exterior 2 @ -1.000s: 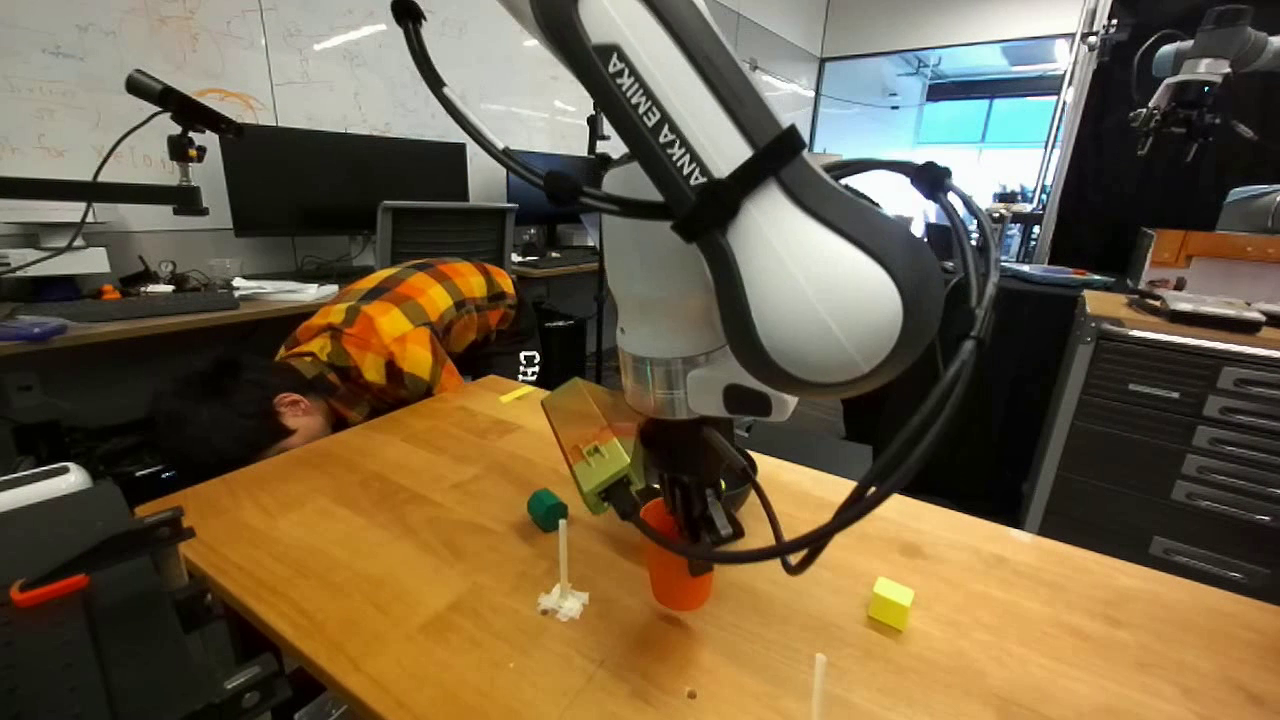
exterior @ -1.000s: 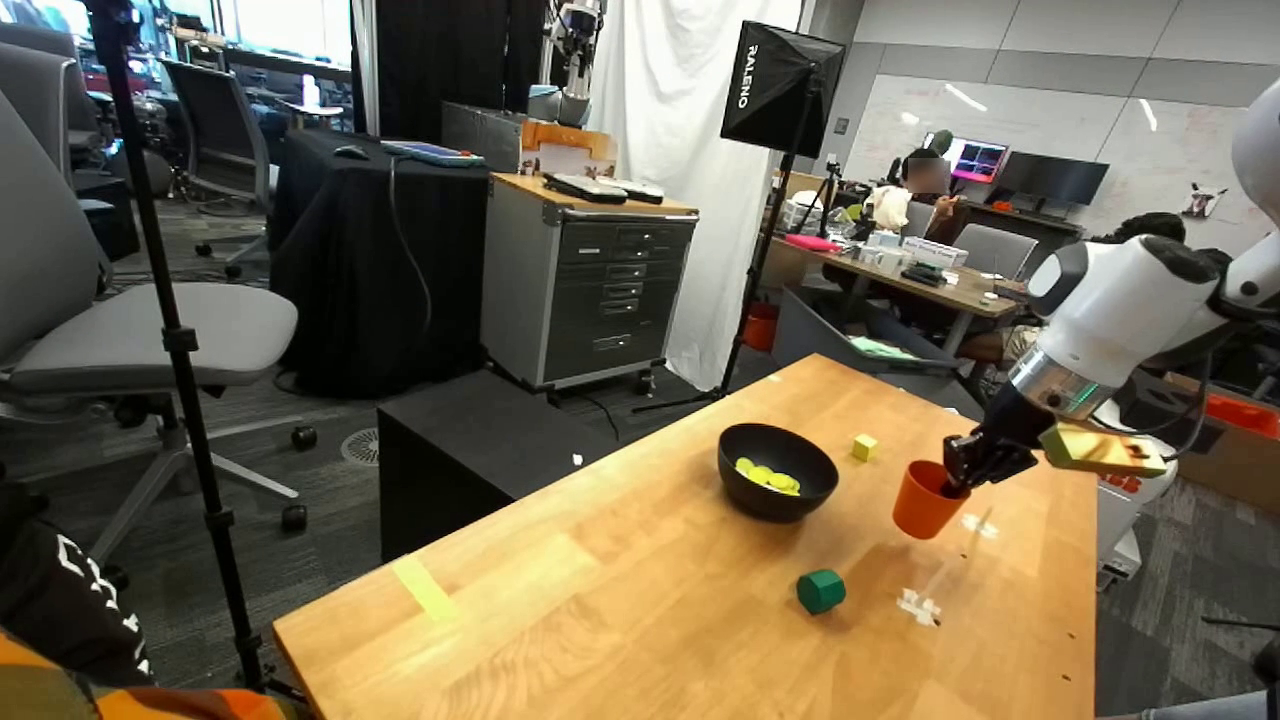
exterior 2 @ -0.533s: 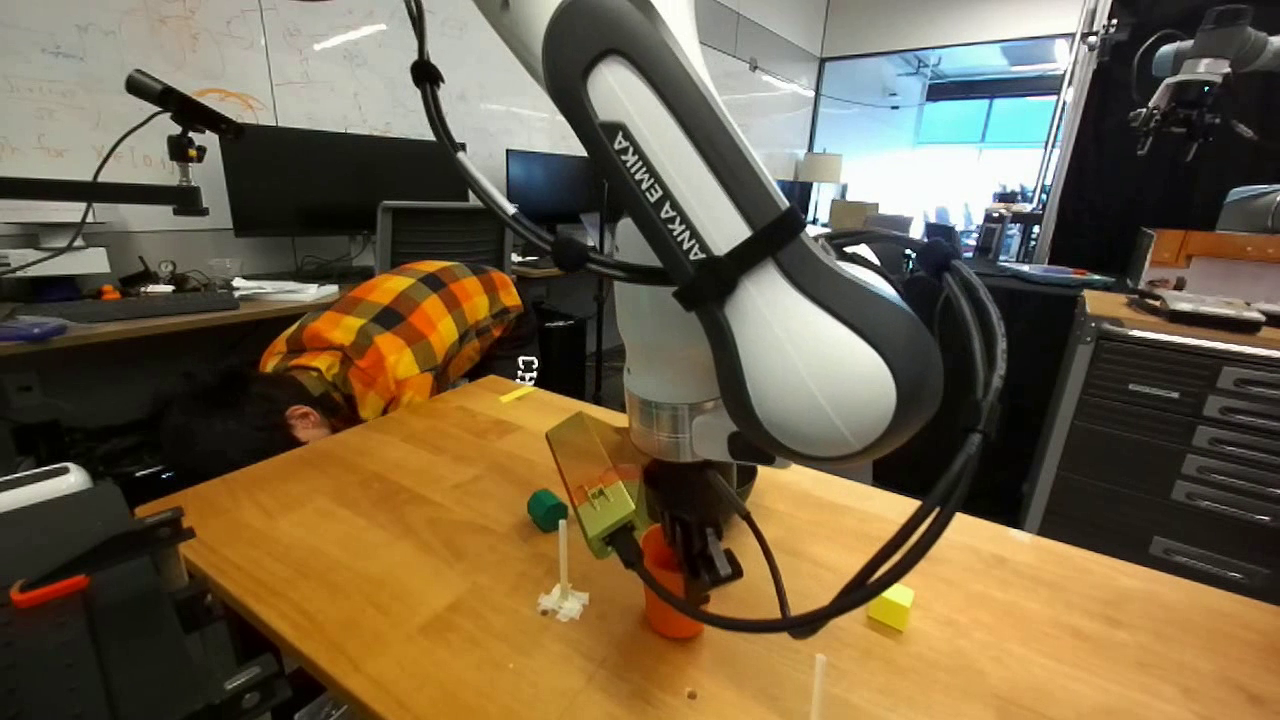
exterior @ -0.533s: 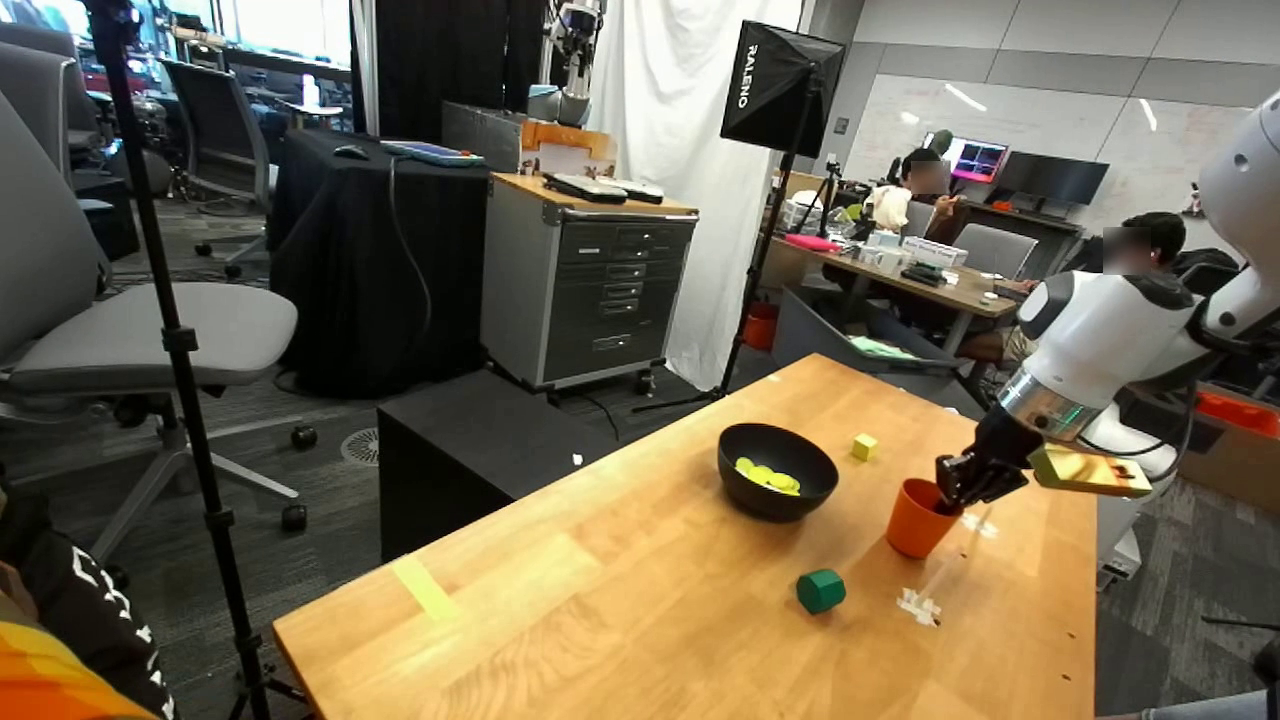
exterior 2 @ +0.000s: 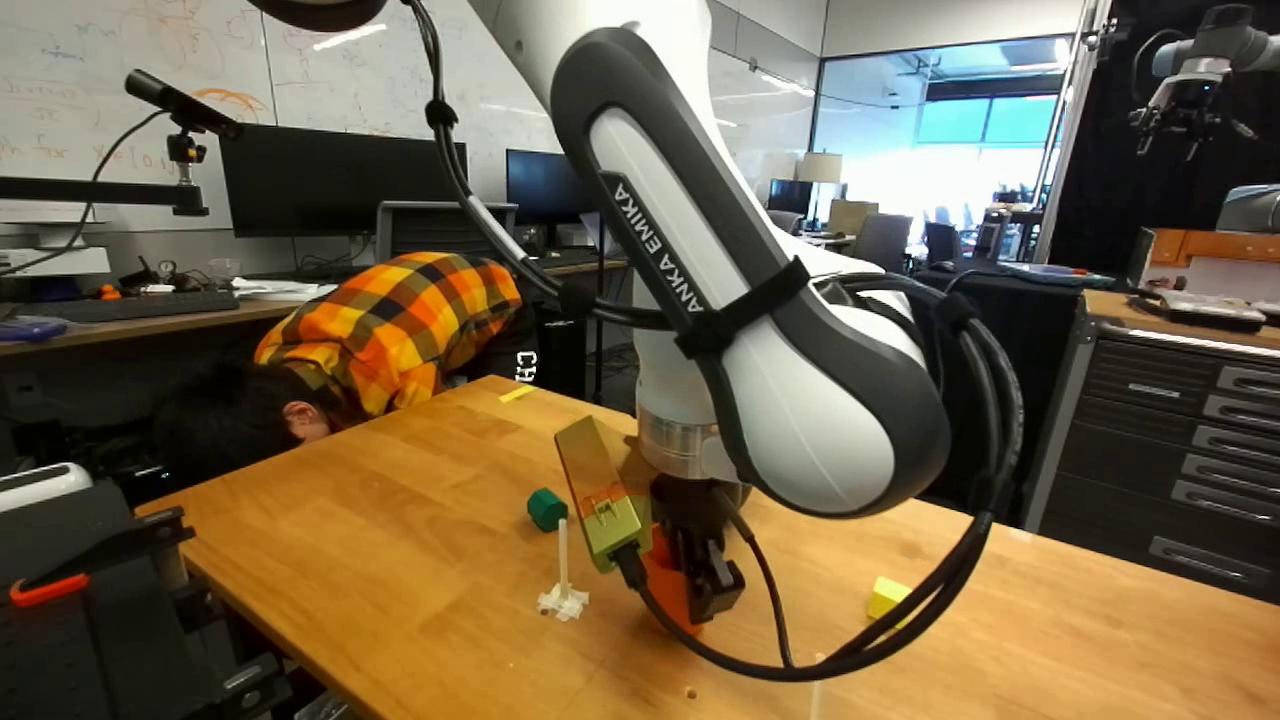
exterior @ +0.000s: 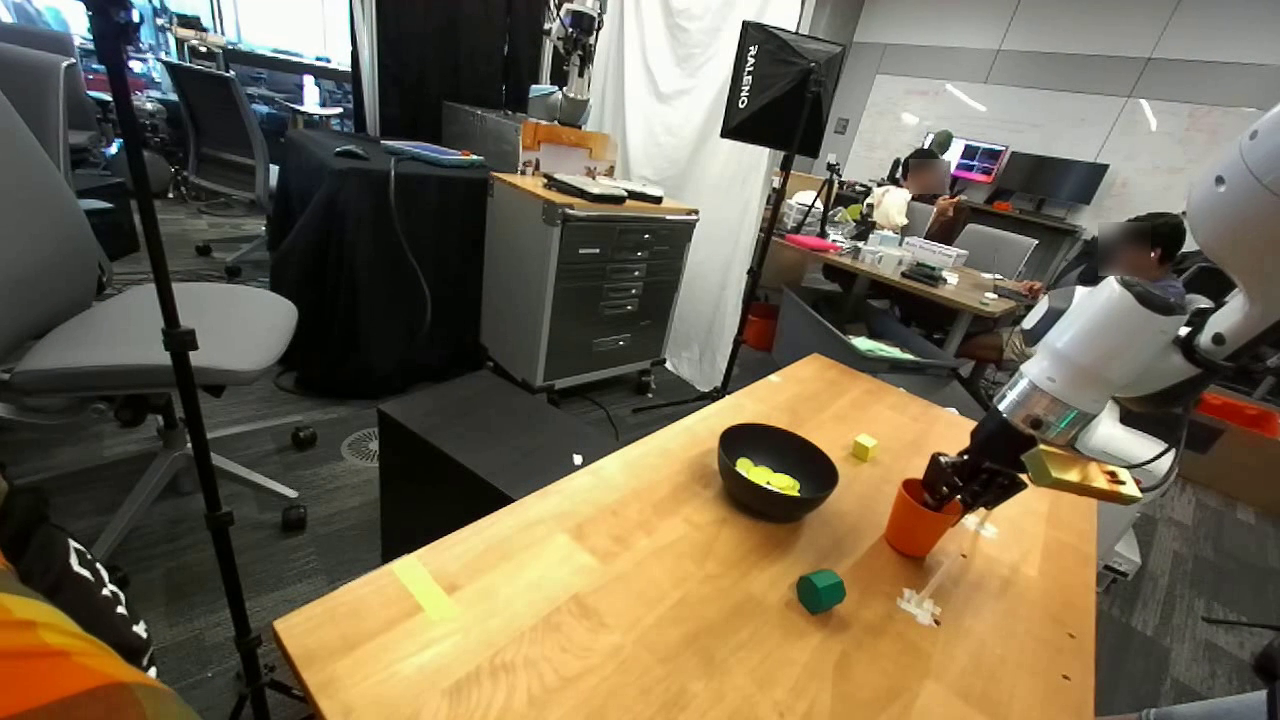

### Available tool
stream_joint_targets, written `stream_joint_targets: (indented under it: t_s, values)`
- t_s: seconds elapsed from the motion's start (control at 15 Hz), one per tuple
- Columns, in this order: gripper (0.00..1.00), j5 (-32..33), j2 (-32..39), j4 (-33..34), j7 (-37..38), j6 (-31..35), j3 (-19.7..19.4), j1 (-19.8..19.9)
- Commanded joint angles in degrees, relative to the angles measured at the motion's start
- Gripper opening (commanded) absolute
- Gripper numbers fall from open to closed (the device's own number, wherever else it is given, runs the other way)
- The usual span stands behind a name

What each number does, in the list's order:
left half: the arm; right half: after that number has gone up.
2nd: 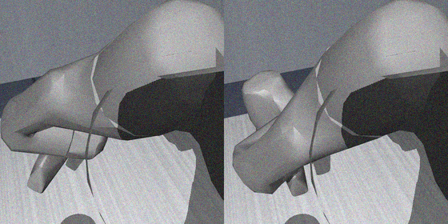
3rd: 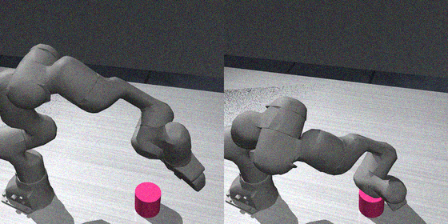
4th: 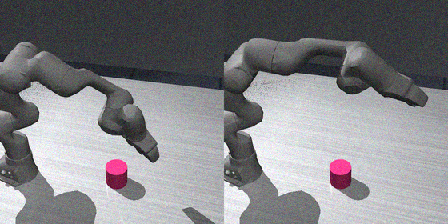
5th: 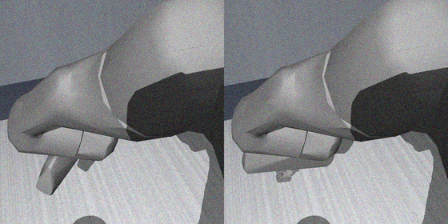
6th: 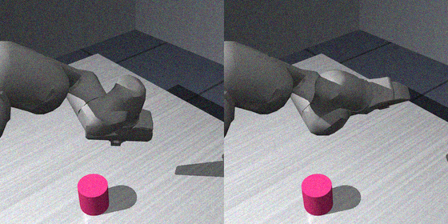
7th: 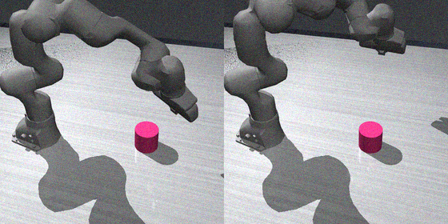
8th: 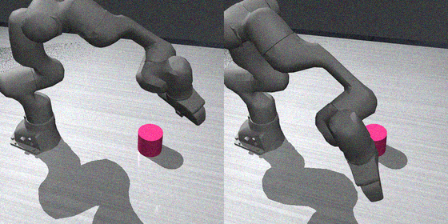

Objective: Pour the contents in the cup into the bowl

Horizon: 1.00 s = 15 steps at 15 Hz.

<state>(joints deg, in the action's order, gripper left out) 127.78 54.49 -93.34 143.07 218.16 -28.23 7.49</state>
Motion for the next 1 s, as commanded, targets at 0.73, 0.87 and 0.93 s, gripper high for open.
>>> stream_joint_targets:
  t_s: [0.73,0.87,0.93]
  values:
    - [1.0,-1.64,-11.63,-7.6,-18.84,7.99,2.73,0.61]
    - [1.0,0.28,-15.71,-12.01,-22.75,8.93,2.48,-0.04]
    - [1.0,1.55,-17.45,-13.94,-24.4,9.56,2.33,-0.28]
